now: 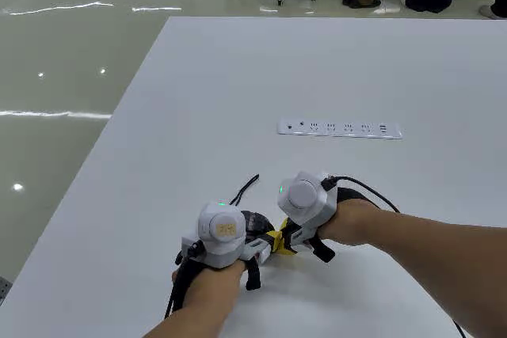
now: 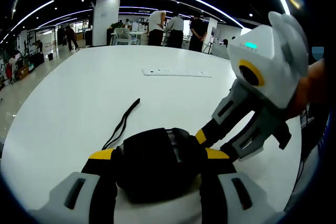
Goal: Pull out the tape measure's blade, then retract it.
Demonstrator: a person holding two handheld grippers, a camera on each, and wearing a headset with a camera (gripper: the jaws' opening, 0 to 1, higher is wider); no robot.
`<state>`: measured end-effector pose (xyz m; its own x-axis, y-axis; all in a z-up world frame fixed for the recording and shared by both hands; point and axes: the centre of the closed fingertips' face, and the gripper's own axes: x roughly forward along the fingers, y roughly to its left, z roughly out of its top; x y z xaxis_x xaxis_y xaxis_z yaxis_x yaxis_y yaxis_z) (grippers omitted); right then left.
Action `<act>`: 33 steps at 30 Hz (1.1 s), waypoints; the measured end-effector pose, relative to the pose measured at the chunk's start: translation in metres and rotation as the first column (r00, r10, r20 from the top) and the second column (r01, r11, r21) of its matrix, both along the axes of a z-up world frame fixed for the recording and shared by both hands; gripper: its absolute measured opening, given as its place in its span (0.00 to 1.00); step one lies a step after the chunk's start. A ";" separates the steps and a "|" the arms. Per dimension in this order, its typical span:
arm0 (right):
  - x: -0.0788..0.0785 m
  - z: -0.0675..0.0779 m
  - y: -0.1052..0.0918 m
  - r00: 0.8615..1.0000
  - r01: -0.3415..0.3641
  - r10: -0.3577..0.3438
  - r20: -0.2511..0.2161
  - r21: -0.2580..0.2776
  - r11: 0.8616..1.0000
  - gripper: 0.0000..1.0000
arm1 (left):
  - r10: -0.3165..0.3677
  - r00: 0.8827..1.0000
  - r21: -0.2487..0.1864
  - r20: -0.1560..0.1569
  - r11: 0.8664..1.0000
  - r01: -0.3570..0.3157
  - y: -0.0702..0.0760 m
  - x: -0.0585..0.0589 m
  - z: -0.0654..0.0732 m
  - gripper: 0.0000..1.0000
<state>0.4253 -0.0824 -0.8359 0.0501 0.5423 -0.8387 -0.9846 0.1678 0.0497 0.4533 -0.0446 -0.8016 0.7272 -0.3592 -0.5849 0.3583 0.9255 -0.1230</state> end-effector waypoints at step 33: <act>0.001 0.001 -0.001 0.997 -0.060 0.059 0.045 0.043 0.997 0.14 | -0.012 1.000 -0.007 0.000 1.000 0.012 -0.001 0.001 0.000 0.60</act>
